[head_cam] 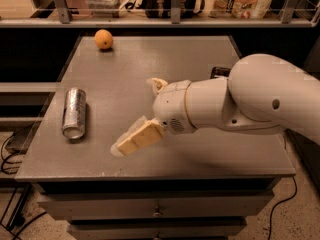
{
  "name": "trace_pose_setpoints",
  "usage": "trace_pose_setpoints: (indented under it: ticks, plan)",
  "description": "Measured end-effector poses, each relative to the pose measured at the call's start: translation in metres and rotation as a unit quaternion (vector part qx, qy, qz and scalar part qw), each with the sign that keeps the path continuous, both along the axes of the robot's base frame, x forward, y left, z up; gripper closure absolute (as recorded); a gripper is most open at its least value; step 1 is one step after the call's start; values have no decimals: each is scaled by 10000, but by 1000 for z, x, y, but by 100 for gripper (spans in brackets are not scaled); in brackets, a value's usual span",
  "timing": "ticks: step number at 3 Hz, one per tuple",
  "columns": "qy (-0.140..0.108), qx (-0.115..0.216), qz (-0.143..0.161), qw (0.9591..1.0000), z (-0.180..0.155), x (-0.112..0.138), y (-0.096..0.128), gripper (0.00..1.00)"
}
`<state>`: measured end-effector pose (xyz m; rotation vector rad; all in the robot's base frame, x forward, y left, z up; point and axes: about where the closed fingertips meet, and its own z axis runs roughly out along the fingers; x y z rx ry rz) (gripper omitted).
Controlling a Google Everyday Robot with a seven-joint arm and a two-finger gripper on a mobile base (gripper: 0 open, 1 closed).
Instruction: Move redbull can near orange
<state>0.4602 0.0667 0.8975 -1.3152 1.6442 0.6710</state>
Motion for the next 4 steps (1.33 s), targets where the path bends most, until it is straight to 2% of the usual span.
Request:
trace_pose_setpoints:
  ticks: [2, 4]
  plan:
    - [136, 479, 243, 9985, -22, 5, 52, 0]
    - [162, 952, 418, 9944, -34, 15, 103, 0]
